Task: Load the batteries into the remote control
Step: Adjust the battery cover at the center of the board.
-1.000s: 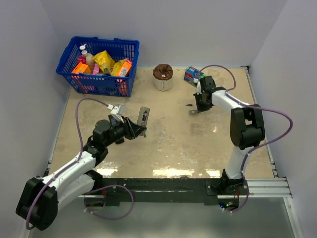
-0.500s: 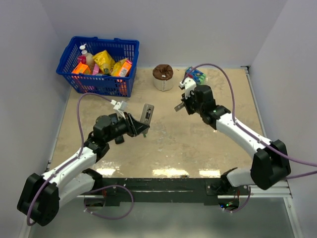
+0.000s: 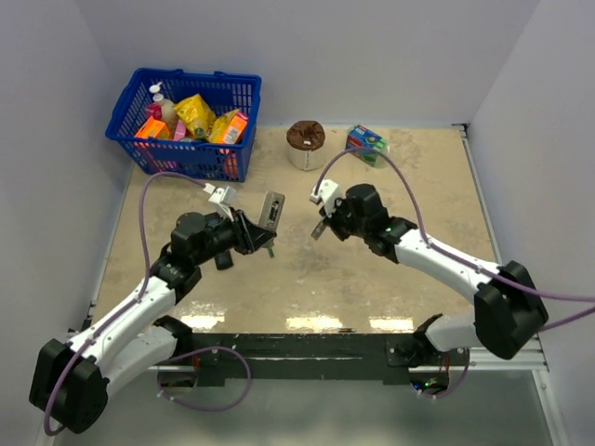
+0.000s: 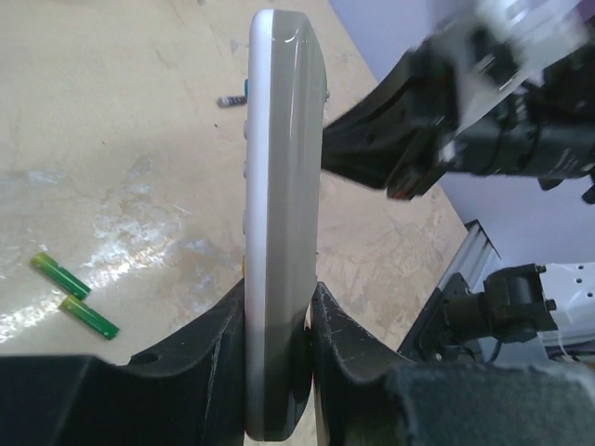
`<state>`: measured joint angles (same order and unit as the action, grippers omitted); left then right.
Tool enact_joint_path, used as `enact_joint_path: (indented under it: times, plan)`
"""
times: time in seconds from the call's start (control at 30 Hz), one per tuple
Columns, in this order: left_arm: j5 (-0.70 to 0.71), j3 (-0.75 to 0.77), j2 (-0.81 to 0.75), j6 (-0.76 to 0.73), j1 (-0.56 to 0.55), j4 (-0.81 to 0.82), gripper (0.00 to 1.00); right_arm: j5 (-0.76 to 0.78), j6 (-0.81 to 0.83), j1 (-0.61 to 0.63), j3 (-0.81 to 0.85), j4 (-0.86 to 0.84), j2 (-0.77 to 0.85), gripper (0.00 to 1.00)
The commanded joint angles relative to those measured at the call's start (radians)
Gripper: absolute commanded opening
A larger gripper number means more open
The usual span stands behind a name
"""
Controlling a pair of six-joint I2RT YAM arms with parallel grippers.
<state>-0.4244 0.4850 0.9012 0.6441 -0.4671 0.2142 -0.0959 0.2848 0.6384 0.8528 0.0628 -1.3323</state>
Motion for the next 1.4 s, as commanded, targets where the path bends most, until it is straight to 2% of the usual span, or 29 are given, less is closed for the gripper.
enact_joint_path:
  times: [0.0,0.17,0.23,0.37,0.4,0.43,0.47,0.53,0.57,0.63,0.67,0.73,0.77,0.97,1.07,1.17,1.3,1.37]
  plan:
    - [0.127,0.043,-0.102,-0.080,-0.001,-0.076,0.00,0.018,0.178,0.061,0.066,0.166,-0.088,0.00]
    - [0.271,0.001,-0.272,-0.116,-0.001,-0.114,0.00,0.002,0.364,0.093,0.120,0.222,-0.195,0.01]
    - [0.302,-0.002,-0.321,-0.133,-0.001,-0.134,0.00,0.010,0.401,0.096,0.138,0.250,-0.238,0.04]
    - [0.349,-0.005,-0.360,-0.149,-0.001,-0.177,0.00,0.062,0.455,0.110,0.204,0.311,-0.307,0.23]
    - [0.351,-0.005,-0.366,-0.150,0.001,-0.180,0.00,0.064,0.458,0.109,0.216,0.327,-0.315,0.25]
    - [0.354,-0.009,-0.369,-0.150,-0.001,-0.182,0.00,0.067,0.458,0.112,0.226,0.344,-0.321,0.28]
    - [0.361,-0.008,-0.370,-0.150,-0.001,-0.185,0.00,0.082,0.442,0.110,0.245,0.348,-0.326,0.37]
    - [0.371,-0.011,-0.377,-0.149,-0.001,-0.188,0.00,0.085,0.423,0.115,0.265,0.379,-0.323,0.43]
    - [0.386,-0.011,-0.377,-0.149,-0.001,-0.196,0.00,0.094,0.362,0.115,0.300,0.393,-0.321,0.47]
    - [0.404,-0.003,-0.377,-0.149,-0.001,-0.206,0.00,0.110,0.259,0.115,0.360,0.461,-0.323,0.49]
    - [0.417,-0.002,-0.377,-0.149,-0.001,-0.213,0.00,0.119,0.120,0.116,0.421,0.485,-0.323,0.53]
    - [0.421,0.006,-0.369,-0.149,-0.001,-0.246,0.00,0.157,-0.029,0.116,0.486,0.543,-0.318,0.56]
    - [0.421,0.003,-0.367,-0.147,-0.001,-0.252,0.00,0.180,-0.176,0.115,0.499,0.558,-0.315,0.59]
    - [0.423,-0.017,-0.360,-0.130,-0.001,-0.249,0.00,0.291,-0.654,0.115,0.558,0.702,-0.390,0.56]
    - [0.421,-0.019,-0.355,-0.132,-0.001,-0.256,0.00,0.294,-0.784,0.116,0.560,0.721,-0.447,0.56]
    - [0.420,-0.022,-0.360,-0.130,-0.001,-0.256,0.00,0.306,-0.847,0.110,0.522,0.694,-0.450,0.54]
    - [0.417,-0.025,-0.369,-0.141,-0.002,-0.262,0.00,0.243,-0.901,0.035,0.393,0.602,-0.346,0.52]
    - [0.421,-0.032,-0.374,-0.143,-0.002,-0.256,0.00,0.220,-0.877,-0.002,0.332,0.562,-0.291,0.52]
